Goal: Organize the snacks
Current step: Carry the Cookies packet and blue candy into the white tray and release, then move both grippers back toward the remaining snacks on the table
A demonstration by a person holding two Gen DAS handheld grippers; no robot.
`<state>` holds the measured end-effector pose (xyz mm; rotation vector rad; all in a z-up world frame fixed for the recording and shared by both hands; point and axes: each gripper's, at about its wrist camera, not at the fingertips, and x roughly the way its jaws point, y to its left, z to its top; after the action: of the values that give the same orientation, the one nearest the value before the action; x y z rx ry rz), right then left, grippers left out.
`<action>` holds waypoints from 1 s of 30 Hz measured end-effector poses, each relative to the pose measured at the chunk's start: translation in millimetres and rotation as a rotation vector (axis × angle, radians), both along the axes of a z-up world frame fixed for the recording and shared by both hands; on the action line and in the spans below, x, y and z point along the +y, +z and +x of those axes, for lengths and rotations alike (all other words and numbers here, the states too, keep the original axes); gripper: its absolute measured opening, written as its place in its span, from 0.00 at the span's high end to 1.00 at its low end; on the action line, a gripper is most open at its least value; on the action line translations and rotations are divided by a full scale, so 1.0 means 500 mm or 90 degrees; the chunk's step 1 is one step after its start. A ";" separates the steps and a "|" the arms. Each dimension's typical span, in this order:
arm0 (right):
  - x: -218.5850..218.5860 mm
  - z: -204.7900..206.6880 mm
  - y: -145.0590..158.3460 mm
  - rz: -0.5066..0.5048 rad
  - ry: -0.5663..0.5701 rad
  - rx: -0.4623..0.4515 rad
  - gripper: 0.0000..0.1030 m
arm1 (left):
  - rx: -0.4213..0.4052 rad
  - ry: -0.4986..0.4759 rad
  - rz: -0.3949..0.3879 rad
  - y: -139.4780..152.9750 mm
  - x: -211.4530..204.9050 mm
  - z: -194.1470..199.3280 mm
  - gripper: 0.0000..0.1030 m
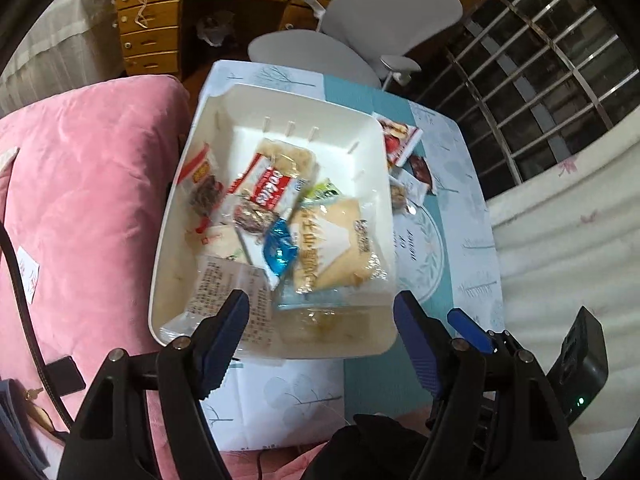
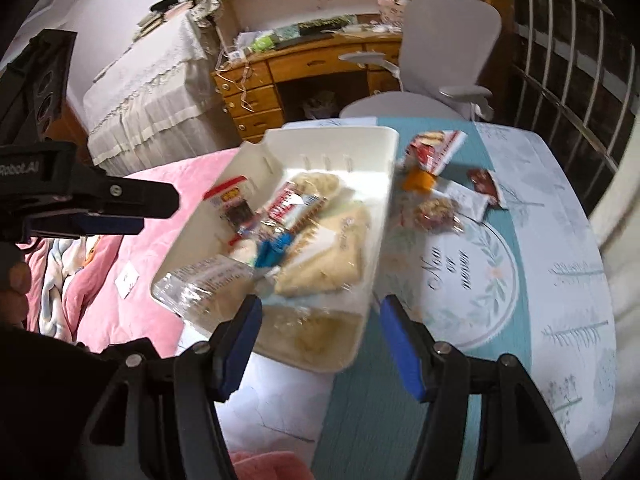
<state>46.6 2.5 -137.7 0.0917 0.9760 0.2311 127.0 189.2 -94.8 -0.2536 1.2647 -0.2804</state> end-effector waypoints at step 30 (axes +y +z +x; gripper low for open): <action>-0.342 0.216 0.025 0.070 -0.225 0.002 0.40 | 0.059 -0.190 0.070 0.116 -0.323 0.310 0.29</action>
<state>154.5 -168.5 -125.0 0.3625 0.9336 -0.0408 282.0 27.7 -36.7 0.0186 1.4060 -0.4567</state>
